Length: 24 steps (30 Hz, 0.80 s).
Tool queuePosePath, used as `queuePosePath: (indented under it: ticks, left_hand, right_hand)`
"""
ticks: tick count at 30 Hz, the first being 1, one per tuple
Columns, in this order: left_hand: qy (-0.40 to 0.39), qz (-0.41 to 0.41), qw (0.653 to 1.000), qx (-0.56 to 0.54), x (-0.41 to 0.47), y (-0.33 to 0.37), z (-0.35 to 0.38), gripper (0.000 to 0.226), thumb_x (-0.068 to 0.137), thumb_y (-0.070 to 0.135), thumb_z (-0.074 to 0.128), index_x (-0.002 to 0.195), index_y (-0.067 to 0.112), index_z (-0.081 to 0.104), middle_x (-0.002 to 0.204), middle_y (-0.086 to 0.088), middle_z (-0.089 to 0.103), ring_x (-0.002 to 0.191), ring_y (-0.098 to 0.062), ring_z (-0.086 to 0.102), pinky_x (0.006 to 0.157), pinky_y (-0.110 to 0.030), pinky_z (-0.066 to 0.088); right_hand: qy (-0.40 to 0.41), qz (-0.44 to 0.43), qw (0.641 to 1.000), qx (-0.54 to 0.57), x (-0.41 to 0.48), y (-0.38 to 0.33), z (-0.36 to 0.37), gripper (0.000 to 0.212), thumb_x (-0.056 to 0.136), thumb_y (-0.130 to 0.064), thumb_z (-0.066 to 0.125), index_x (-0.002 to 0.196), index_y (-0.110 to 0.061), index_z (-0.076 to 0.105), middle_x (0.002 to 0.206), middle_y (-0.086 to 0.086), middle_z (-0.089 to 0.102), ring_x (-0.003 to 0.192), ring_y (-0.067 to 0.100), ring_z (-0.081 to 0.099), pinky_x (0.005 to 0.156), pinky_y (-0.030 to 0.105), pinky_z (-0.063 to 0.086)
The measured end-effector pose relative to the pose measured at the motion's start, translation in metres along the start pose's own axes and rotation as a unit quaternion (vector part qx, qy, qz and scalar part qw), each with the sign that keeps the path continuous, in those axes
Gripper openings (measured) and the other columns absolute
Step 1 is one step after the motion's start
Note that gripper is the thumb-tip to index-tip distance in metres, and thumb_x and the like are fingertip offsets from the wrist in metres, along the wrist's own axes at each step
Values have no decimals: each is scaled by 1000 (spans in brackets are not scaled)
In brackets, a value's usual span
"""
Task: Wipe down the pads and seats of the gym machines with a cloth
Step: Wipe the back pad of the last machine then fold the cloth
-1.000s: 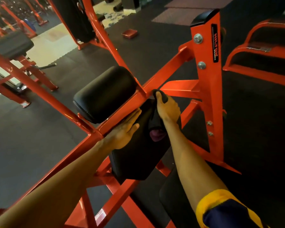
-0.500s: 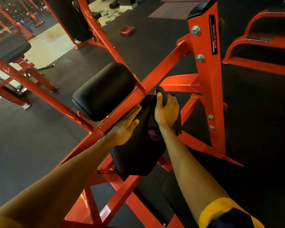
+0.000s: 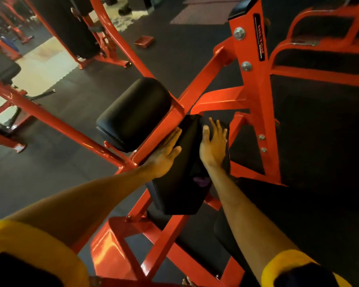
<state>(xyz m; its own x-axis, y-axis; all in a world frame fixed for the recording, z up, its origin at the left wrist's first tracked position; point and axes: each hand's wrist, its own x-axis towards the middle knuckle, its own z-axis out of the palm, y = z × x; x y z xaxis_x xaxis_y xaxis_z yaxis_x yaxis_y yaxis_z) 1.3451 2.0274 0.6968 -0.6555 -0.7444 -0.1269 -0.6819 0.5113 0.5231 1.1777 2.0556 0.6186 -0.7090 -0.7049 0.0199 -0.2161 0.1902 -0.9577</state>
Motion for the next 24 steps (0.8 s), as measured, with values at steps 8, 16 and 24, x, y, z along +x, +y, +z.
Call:
queuePosePath:
  ticks: [8,16,24]
  left_hand:
    - [8,11,1000,-26,5,-14,5,57,106,15,39,159,13,19,167,1,12,152,-7,6,113,-4,-5]
    - [9,35,998,-44,10,-19,1,56,108,11,41,159,11,18,168,-2,11,155,-13,6,112,-3,-5]
    - [10,52,998,-34,2,-16,-2,55,108,12,42,158,6,21,167,-9,15,155,-19,10,108,1,-7]
  right_hand:
    - [-44,-216,973,-74,-84,30,-1,60,102,-57,46,155,-29,43,167,3,27,156,25,21,126,43,20]
    - [42,-7,998,-45,-50,17,16,73,92,-73,24,154,-38,41,167,8,25,153,33,23,125,48,18]
    - [40,-95,986,-132,-143,26,23,65,96,-72,39,155,-45,34,168,-1,24,146,32,36,118,48,29]
